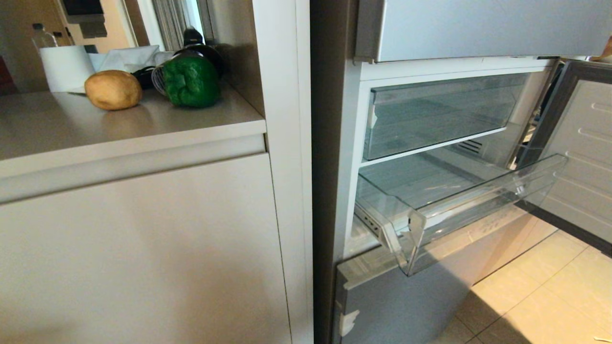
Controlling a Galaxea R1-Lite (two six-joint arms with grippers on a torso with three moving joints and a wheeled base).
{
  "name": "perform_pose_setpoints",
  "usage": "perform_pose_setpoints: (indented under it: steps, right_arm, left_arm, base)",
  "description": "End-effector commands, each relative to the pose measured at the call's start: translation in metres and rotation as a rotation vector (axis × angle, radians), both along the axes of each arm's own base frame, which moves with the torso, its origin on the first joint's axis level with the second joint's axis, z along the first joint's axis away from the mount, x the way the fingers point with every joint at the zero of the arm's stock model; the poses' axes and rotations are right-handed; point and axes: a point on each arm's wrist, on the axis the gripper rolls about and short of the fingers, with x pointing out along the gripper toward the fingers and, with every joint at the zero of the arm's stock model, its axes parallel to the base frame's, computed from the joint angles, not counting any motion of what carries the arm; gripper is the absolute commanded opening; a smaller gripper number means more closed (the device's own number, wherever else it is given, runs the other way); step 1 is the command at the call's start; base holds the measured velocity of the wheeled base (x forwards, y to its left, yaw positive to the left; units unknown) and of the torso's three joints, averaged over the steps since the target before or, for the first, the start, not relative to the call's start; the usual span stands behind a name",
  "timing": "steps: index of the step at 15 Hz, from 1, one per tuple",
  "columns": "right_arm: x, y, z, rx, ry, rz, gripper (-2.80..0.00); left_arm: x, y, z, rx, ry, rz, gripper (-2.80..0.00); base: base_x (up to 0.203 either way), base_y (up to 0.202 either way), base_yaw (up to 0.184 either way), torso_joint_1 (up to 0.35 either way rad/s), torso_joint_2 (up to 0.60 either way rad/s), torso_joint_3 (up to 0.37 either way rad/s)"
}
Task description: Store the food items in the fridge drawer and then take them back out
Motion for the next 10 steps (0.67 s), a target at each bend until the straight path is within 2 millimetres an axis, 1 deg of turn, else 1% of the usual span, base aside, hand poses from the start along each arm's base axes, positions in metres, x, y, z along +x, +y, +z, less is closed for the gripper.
perform_pose_setpoints:
  steps: [1,4,5,7,10]
  right_arm:
    - [0.002,0.0,-0.0085,0.005,0.024,-0.002,-2.8]
    - [0.0021,0.0,-0.0085,0.004,0.025,0.001,-2.8]
    - [0.002,0.0,-0.0087,0.005,0.025,-0.002,-2.8]
    - [0.0021,0.0,-0.0087,0.005,0.027,0.0,-2.8]
    - [0.002,0.0,-0.0086,0.005,0.025,0.001,-2.8]
  left_arm:
    - [0.0001,0.0,0.0,0.0,0.002,0.001,-2.8]
    - [0.0001,0.0,0.0,0.0,0.002,0.001,-2.8]
    - [0.0001,0.0,0.0,0.0,0.002,0.001,-2.8]
    - [0.0001,0.0,0.0,0.0,0.002,0.001,-2.8]
    - [0.0001,0.0,0.0,0.0,0.002,0.001,-2.8]
  base:
    - [0.0,0.0,0.0,0.0,0.0,0.0]
    - [0.0,0.0,0.0,0.0,0.0,0.0]
    - [0.0,0.0,0.0,0.07,-0.16,-0.112]
    - [0.0,0.0,0.0,0.16,-0.38,-0.228]
    - [0.0,0.0,0.0,0.215,-0.51,-0.301]
